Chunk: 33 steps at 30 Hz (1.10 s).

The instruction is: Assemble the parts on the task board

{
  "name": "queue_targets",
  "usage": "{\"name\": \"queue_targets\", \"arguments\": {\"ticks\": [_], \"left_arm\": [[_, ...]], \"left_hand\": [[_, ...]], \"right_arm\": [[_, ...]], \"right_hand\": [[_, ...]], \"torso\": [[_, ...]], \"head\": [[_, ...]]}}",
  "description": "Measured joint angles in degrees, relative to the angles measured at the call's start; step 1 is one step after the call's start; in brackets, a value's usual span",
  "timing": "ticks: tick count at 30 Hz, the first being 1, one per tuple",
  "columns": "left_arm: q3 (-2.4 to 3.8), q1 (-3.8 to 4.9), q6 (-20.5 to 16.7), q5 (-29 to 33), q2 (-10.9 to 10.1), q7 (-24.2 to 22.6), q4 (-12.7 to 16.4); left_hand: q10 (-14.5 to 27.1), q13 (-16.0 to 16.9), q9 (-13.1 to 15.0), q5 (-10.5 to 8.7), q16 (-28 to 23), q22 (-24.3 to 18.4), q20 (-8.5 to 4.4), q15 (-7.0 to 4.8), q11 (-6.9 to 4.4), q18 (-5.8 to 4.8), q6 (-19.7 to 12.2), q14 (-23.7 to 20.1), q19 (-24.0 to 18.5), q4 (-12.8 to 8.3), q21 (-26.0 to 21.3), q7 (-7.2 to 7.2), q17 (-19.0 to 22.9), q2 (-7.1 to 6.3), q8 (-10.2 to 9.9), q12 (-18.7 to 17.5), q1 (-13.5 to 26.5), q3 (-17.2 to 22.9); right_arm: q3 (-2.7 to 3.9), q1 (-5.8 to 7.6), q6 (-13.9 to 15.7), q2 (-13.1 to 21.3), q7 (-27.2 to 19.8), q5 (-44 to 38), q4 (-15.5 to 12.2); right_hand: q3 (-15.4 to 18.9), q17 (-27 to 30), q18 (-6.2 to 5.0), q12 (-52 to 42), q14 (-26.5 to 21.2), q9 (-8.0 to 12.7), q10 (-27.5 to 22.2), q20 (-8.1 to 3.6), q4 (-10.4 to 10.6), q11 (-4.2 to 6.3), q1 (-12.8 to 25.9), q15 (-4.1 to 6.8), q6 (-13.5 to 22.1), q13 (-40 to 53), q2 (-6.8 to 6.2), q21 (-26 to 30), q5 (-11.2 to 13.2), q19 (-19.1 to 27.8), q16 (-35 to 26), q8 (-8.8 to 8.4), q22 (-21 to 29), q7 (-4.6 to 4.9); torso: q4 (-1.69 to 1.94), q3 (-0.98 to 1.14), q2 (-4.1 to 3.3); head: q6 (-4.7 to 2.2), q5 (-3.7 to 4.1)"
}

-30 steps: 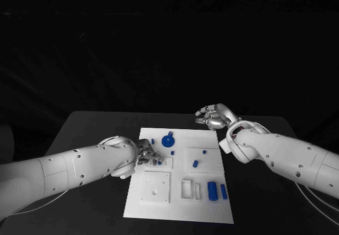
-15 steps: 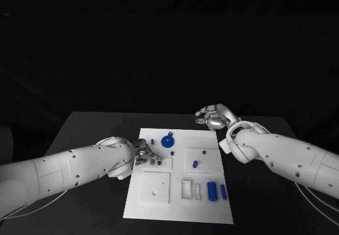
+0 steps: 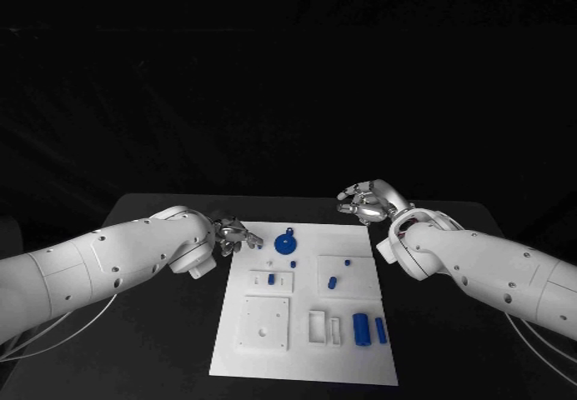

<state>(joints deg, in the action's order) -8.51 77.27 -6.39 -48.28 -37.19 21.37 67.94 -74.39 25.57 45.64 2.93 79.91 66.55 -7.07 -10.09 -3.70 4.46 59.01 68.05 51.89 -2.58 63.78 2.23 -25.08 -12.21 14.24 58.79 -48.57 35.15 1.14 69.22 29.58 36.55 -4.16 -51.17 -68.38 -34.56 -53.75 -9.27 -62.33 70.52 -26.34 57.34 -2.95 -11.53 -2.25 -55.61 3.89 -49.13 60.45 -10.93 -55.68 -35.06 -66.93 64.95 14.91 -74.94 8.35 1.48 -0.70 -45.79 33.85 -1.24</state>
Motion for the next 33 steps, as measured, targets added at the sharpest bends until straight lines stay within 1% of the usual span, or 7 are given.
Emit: {"name": "queue_targets", "arguments": {"ticks": [6, 10, 13, 17, 20, 23, 33], "left_arm": [[-0.04, 0.34, 1.98, 1.33, 1.98, -0.03, -5.13], [-0.04, 0.69, 3.74, 1.62, 3.95, 0.07, -8.71], [-0.01, 0.84, 5.37, 1.65, 5.79, 0.15, -12.07], [-0.02, 0.84, 7.01, 1.56, 7.83, 0.19, -15.48], [-0.04, 0.79, 7.9, 1.45, 8.77, 0.19, -16.96], [-0.06, 0.72, 8.79, 1.21, 9.44, 0.19, -18.21], [-0.09, 0.49, 10.83, 0.2, 11.19, 0.21, -20.89]], "left_hand": [[0.52, -0.27, -0.69, 0.0, -0.66, -0.2, 0.0, 0.45, 0.51, 0.0, -0.75, 0.04, 0.0, -0.15, -0.57, 0.67, 0.59, 0.42, -0.71, -0.88, 0.42, -0.3], [0.85, -0.38, -1.06, 0.0, -0.94, -0.39, 0.0, 0.67, 0.84, 0.0, -0.97, -0.07, -0.01, 1.08, -0.86, 0.77, 0.9, 1.21, -1.25, -1.52, 1.72, -1.18], [2.09, -0.67, -1.35, 0.0, -1.15, -0.4, 0.1, 0.88, 1.08, 0.0, -1.68, -0.27, -0.51, 2.16, -1.23, 1.08, 1.13, 1.02, -1.79, -2.47, 2.77, -1.43], [2.86, -1.05, -1.5, 0.0, -1.15, -0.4, 0.1, 1.32, 1.44, 0.0, -2.37, -0.29, -0.51, 2.65, -1.23, 1.55, 1.16, 0.75, -2.27, -3.33, 3.04, -1.34], [2.86, -1.15, -1.5, 0.0, -1.15, -0.4, 0.1, 1.37, 1.44, 0.0, -2.47, -0.26, -0.51, 2.87, -1.23, 1.61, 1.16, 1.01, -2.27, -3.71, 3.3, -1.57], [2.86, -1.15, -1.5, 0.0, -1.15, -0.37, 0.1, 1.53, 1.44, 0.0, -2.49, -0.1, -0.51, 3.45, -1.23, 1.61, 1.15, 0.71, -2.27, -3.71, 3.61, -1.69], [2.86, -1.15, -1.21, 0.0, -0.43, -0.13, 0.1, 1.51, 1.44, 0.0, -2.65, -0.08, -0.51, 4.08, -1.23, 1.71, 0.97, 0.75, -2.21, -3.99, 4.1, -1.92]], "right_arm": [[0.0, 0.01, 0.0, -0.09, 0.0, 0.0, 0.1], [0.0, 0.0, 0.0, -0.07, 0.0, 0.0, 0.1], [0.0, 0.0, 0.0, -0.05, 0.0, 0.0, -0.02], [0.0, 0.01, 0.0, -0.05, 0.0, 0.0, -0.31], [0.0, 0.01, 0.0, 0.02, 0.0, 0.0, -0.51], [0.0, 0.05, 0.0, 0.08, 0.0, 0.0, -0.62], [0.0, 0.27, 0.04, 0.23, 0.0, 0.0, -0.99]], "right_hand": [[0.0, -0.05, 0.0, 0.0, -0.01, 0.0, 0.0, 0.0, 0.0, 0.0, 0.0, 0.0, 0.14, 0.0, 0.0, 0.0, 0.0, 0.0, 0.0, 0.0, -0.01, 0.13], [0.0, -0.05, 0.0, 0.0, -0.01, 0.0, 0.0, 0.0, 0.0, 0.0, 0.0, -0.01, 0.14, 0.0, 0.0, 0.0, 0.0, 0.0, 0.0, 0.0, -0.01, 0.13], [0.0, -0.05, 0.0, 0.0, -0.01, 0.0, 0.0, 0.0, 0.0, 0.0, 0.0, -0.01, 0.15, 0.01, 0.0, 0.0, 0.0, 0.0, 0.0, 0.0, -0.01, 0.12], [0.0, -0.05, 0.0, 0.0, -0.01, 0.0, 0.0, 0.0, 0.0, 0.0, 0.0, -0.01, 0.15, 0.0, 0.0, 0.0, 0.0, 0.0, 0.0, 0.0, 0.0, 0.11], [0.0, -0.05, 0.0, 0.0, -0.01, 0.0, 0.0, 0.0, 0.0, 0.0, 0.0, -0.01, 0.16, -0.05, 0.0, 0.0, 0.0, 0.0, -0.21, 0.0, 0.0, 0.08], [0.0, -0.04, 0.0, 0.0, -0.01, 0.0, 0.0, 0.0, 0.0, 0.0, 0.0, -0.01, 0.17, -0.05, 0.0, 0.0, 0.0, 0.0, -0.21, 0.0, 0.0, 0.07], [0.16, -0.04, 0.0, 0.0, -0.01, 0.0, 0.0, 0.0, -0.16, 0.0, 0.0, -0.01, 0.13, -0.04, 0.0, 0.0, -0.22, 0.0, -0.21, 0.0, 0.01, 0.02]], "torso": [[-0.09, -0.03, -0.11], [-0.1, -0.07, -0.14], [-0.07, -0.08, -0.15], [-0.07, -0.09, -0.18], [-0.09, -0.1, -0.24], [-0.14, -0.1, -0.3], [-0.22, -0.13, -0.47]], "head": [[-0.17, 0.03], [-0.16, 0.16], [-0.11, 0.2], [-0.05, 0.18], [-0.02, 0.17], [0.04, 0.16], [0.2, 0.21]]}}
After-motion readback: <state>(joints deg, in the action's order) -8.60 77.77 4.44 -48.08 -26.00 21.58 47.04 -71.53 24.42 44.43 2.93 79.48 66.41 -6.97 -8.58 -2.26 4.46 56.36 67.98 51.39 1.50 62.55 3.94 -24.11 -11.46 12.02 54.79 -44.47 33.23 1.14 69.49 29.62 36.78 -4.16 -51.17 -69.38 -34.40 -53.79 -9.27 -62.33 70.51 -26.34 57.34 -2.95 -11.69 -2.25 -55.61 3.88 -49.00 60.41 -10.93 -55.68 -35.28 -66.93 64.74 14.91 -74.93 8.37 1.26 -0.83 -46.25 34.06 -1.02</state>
